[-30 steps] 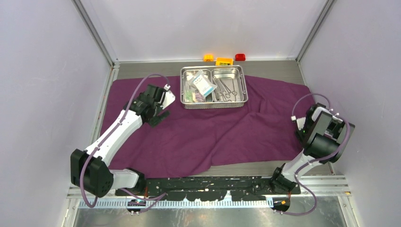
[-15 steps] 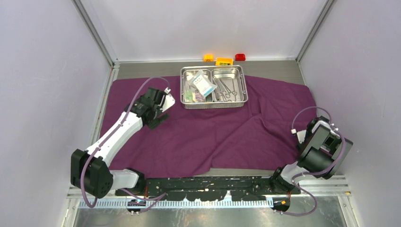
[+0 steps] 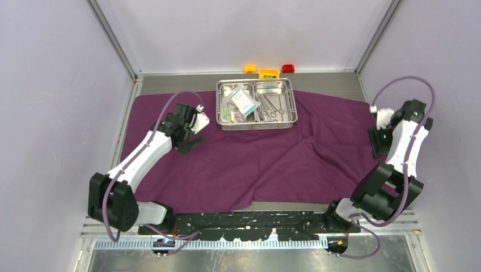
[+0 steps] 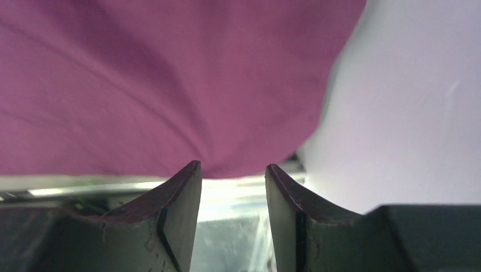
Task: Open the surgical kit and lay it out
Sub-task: Open the surgical kit at the center of the board.
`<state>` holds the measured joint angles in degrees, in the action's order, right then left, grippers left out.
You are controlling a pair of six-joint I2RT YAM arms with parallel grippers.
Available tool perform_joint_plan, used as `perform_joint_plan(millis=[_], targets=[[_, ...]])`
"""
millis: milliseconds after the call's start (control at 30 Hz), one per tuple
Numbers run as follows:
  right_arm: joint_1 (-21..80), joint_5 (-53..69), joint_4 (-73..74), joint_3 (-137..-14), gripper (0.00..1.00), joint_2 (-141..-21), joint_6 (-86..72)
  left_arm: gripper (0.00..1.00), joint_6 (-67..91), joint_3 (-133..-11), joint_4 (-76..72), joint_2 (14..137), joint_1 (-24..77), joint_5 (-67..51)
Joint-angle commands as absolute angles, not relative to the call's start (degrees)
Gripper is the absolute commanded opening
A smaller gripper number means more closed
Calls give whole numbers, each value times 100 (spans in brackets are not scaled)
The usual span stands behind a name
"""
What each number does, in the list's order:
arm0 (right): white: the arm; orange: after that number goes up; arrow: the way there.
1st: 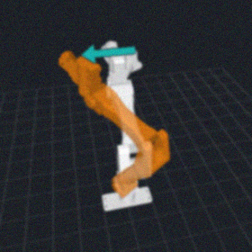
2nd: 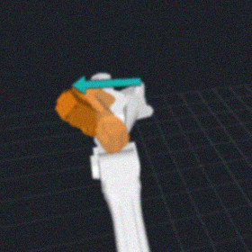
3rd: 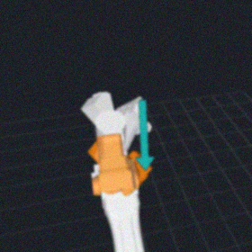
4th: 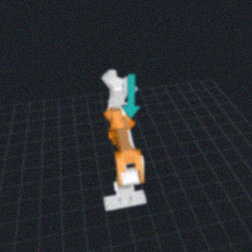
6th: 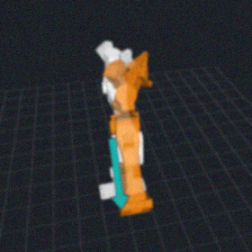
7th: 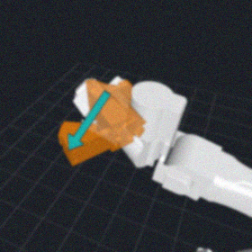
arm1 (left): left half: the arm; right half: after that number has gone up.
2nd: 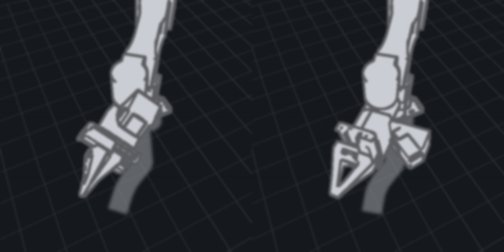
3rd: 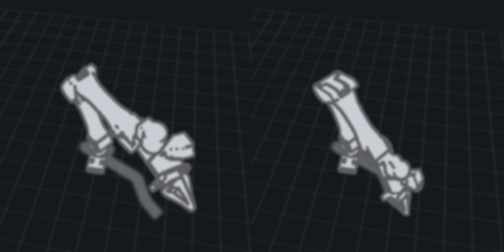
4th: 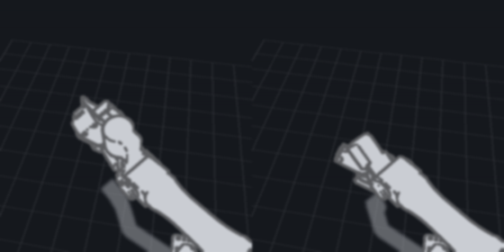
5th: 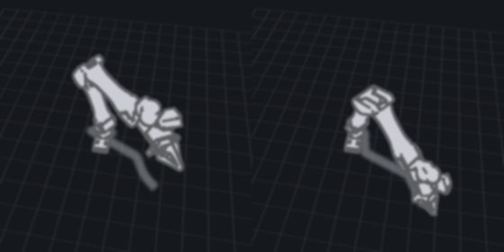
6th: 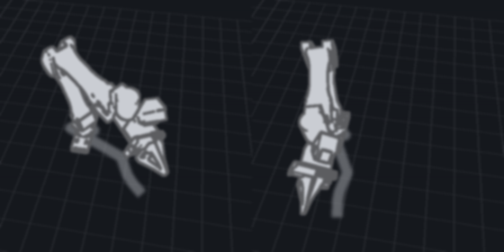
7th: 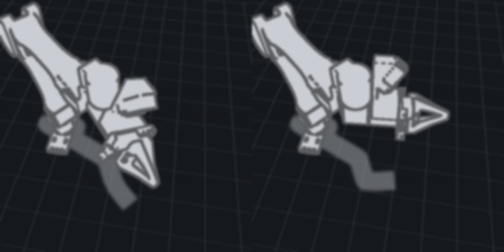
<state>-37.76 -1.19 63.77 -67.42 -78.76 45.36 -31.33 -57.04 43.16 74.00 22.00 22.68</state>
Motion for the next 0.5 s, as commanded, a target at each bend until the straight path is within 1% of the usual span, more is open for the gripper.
perform_joint_plan(millis=[0,100,200,300,467], targets=[[-3006,1334,6488,-7715,53,-8357,3221,100,-2603,-6544,4068,7891,1606,1331],[-2180,1328,5533,-7998,55,-8801,2317,100,-2244,-7181,4041,8473,1247,823],[-1596,1036,4536,-8324,57,-9435,1620,100,-1984,-7624,3866,9031,977,648],[-1355,780,3856,-8955,56,-10327,1007,100,-1621,-8139,3804,9685,676,437],[-1312,569,3745,-10555,55,-12009,531,98,-935,-9148,3871,10806,150,28]])
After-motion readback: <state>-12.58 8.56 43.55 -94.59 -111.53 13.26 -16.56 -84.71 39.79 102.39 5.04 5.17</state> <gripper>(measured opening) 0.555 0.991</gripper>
